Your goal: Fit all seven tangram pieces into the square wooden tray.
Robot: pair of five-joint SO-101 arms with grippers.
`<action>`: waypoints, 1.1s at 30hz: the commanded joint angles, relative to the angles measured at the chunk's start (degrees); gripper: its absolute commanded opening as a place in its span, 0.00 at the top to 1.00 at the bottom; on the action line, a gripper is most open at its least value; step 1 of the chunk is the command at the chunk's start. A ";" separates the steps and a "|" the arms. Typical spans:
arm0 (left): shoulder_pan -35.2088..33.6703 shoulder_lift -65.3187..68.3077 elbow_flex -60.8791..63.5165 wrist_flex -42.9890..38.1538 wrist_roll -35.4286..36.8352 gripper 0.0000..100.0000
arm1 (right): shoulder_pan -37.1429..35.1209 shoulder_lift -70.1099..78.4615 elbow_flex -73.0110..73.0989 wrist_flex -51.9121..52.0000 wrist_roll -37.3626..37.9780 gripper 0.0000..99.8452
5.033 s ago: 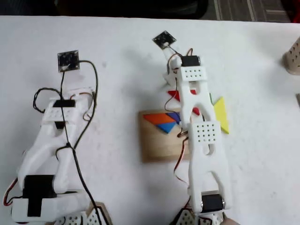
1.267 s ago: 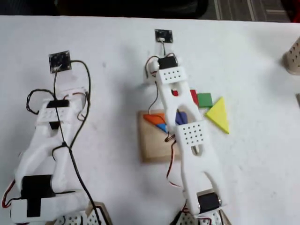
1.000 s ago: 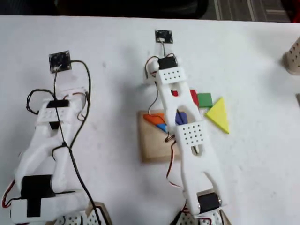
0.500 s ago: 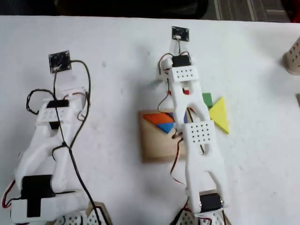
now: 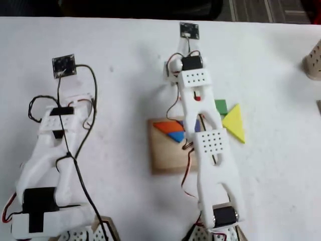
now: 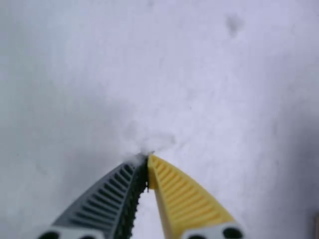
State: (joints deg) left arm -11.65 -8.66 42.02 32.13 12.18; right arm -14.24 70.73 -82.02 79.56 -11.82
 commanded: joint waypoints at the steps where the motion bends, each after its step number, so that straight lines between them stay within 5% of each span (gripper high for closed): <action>1: -0.75 -0.04 -0.18 0.35 0.26 0.97 | 0.66 -4.00 -2.29 -3.03 0.00 0.92; 11: -0.66 -0.04 -0.18 0.26 0.26 0.97 | 2.07 1.36 6.95 -28.53 0.00 0.92; 14: -0.75 -0.04 -0.18 0.26 0.26 0.97 | 3.12 4.44 6.95 -29.23 0.00 0.92; 20: -0.75 -0.04 -0.18 0.26 0.26 0.97 | 2.86 4.97 2.20 -14.20 1.41 0.98; 27: -0.75 -0.04 -0.18 0.26 0.26 0.97 | 0.57 5.32 -7.82 9.98 21.54 0.97; 33: -0.75 -0.04 -0.18 0.26 0.26 0.97 | 0.31 5.14 -11.43 19.47 21.54 0.97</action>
State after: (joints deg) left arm -11.65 -8.66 42.02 32.13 12.18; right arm -14.51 76.88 -90.90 96.09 9.71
